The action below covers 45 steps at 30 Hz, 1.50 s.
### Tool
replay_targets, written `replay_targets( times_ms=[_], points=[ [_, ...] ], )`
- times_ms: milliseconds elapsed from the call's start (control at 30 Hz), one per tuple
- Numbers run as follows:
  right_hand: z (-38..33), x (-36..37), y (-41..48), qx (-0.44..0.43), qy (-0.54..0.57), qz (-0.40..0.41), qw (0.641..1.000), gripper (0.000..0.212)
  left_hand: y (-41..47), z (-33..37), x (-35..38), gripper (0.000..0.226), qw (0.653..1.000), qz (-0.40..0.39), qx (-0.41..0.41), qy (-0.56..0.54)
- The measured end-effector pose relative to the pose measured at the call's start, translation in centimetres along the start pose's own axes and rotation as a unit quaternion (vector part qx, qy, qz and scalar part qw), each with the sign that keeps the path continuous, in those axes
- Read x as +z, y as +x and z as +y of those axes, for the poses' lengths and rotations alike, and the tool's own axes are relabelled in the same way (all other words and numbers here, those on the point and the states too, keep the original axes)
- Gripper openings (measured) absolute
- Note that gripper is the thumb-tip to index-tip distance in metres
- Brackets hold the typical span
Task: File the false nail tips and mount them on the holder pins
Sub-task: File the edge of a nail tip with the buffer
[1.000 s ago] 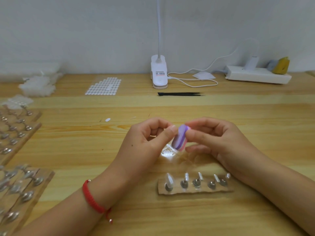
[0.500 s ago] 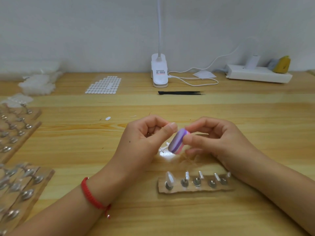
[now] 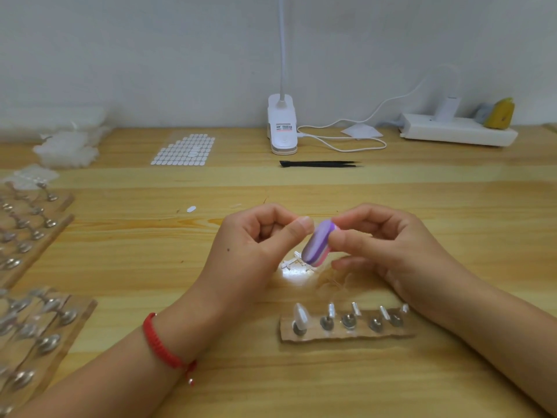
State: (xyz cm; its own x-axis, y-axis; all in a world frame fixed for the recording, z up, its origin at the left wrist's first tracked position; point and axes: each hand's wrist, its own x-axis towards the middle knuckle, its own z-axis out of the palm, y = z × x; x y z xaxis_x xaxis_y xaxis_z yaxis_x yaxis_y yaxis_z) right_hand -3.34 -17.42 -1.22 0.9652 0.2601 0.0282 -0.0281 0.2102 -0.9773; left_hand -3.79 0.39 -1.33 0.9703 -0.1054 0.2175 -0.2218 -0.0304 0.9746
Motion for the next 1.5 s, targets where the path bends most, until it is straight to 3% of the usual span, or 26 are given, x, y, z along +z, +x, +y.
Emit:
replay_targets(
  times_ms=[167,267,433,600,767,900,1000,1133,1267,1400,1500],
  points=[
    [-0.12,-0.78,0.54,0.011,0.130,0.074,0.989,0.021,-0.03,-0.03,0.08,0.023,1.000,-0.003,-0.005,0.007],
    [0.01,-0.45,0.39,0.009,0.081,0.036,0.996,0.026,-0.04,0.00,0.01,0.030,1.000,0.008,0.004,0.015],
    [0.04,-0.14,-0.04,0.022,-0.025,-0.014,0.999,0.033,-0.17,-0.05,0.13,0.019,0.999,-0.008,0.009,0.040],
    [-0.02,0.03,-0.06,0.041,0.037,0.008,0.998,0.033,-0.32,-0.02,0.29,0.025,0.996,-0.067,-0.001,0.053],
    [0.00,-0.09,-0.15,0.041,-0.039,0.003,0.998,0.037,-0.06,-0.12,0.12,0.021,0.999,-0.031,-0.005,0.034],
    [-0.15,0.08,-0.15,0.040,0.017,0.008,0.999,0.034,-0.25,-0.01,0.45,0.028,0.997,-0.068,0.008,0.046],
    [-0.27,0.13,-0.15,0.048,0.020,-0.009,0.999,0.033,-0.11,-0.09,0.24,0.023,0.998,-0.044,0.007,0.036],
    [-0.22,0.10,-0.13,0.046,0.015,-0.008,0.999,0.034,-0.47,-0.02,0.53,0.016,0.993,-0.080,0.030,0.081],
    [-0.24,-0.08,-0.16,0.050,-0.007,-0.013,0.999,0.034,-0.12,-0.12,0.19,0.017,0.997,-0.023,0.023,0.069],
    [-0.26,-0.08,-0.06,0.042,-0.001,0.000,0.999,0.034,-0.31,-0.16,0.41,0.015,0.995,-0.072,0.016,0.070],
    [-0.31,-0.11,-0.13,0.047,0.010,-0.007,0.999,0.033,-0.08,-0.24,0.23,0.016,0.998,-0.038,0.014,0.055]
  ],
)
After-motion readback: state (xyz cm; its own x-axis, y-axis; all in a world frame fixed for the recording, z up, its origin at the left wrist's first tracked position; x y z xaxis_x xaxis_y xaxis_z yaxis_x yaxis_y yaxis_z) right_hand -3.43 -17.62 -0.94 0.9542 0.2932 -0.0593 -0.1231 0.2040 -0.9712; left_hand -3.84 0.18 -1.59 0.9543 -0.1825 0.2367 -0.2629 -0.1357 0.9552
